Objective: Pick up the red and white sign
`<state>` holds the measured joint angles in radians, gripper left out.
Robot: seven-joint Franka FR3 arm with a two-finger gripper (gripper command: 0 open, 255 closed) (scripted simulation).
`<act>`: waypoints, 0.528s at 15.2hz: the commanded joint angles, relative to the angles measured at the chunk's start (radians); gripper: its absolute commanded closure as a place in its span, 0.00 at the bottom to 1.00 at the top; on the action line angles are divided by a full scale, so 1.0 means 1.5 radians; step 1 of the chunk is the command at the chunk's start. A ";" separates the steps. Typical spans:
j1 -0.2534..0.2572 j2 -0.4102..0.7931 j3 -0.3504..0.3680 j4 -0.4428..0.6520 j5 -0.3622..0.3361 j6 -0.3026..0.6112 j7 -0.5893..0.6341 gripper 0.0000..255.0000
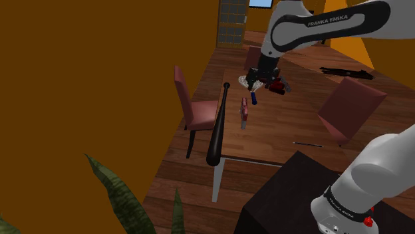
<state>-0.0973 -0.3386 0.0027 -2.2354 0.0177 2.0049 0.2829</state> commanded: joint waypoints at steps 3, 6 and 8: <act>-0.016 0.097 -0.008 0.043 -0.005 0.046 0.029 0.00; -0.027 0.167 -0.016 0.081 -0.008 0.072 0.048 0.00; -0.034 0.213 -0.023 0.109 -0.008 0.086 0.060 0.00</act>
<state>-0.1409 -0.0611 -0.0246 -2.0971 0.0057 2.1201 0.3671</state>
